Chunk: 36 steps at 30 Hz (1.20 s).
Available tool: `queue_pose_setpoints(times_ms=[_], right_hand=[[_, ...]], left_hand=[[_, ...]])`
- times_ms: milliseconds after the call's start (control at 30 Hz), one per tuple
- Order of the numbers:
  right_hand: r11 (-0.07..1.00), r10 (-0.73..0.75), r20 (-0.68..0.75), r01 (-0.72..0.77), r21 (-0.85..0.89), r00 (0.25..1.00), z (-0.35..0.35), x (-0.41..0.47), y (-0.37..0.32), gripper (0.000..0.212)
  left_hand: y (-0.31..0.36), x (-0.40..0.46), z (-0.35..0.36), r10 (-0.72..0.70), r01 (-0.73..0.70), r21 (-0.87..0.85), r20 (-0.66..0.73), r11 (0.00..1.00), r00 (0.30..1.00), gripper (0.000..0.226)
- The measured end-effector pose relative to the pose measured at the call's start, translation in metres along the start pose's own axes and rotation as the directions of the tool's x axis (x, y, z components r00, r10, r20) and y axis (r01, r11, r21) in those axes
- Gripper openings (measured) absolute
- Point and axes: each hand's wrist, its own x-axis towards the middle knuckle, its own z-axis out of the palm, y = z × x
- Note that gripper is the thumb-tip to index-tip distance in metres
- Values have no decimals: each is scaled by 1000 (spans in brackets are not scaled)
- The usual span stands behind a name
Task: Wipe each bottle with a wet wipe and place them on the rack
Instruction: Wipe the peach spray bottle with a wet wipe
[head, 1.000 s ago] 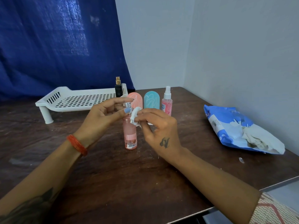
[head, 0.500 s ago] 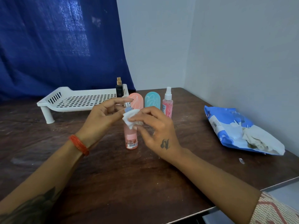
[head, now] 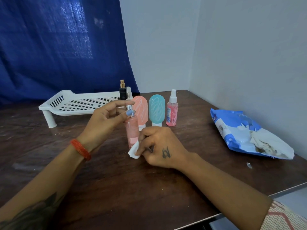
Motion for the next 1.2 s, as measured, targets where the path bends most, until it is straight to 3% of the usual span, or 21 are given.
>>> queue_pose_setpoints(times_ms=[100,167,233,333,567,833,933,1067,1200], right_hand=[[998,70,-165,-69,14,984,-1,2,6,14],[991,131,-378,-106,86,917,-1,5,10,11],[979,189,-452,-128,161,872,-2,9,10,17],[960,226,-323,-154,233,919,0,11,6,27],[977,152,-145,-127,173,978,2,3,7,15],[965,234,47,-238,110,971,-3,2,5,17],[957,289,-25,-288,25,957,-5,2,7,15],[980,196,-370,-181,77,908,-2,5,9,12],[986,168,-329,-152,75,929,2,7,9,15]], left_hand=[[0,1,0,0,0,-10,-5,1000,1000,29],[0,1,0,5,-5,-26,4,1000,1000,30],[0,1,1,14,-13,-35,13,999,1000,30],[0,1,3,26,-25,-47,23,999,999,31],[0,1,2,48,-47,-61,7,997,999,30],[1,1,2,39,-39,-27,23,999,999,26],[3,-1,3,40,-38,-53,31,998,999,27],[4,-2,7,58,-56,-84,28,995,998,29],[4,-2,7,63,-60,-87,34,994,997,28]])
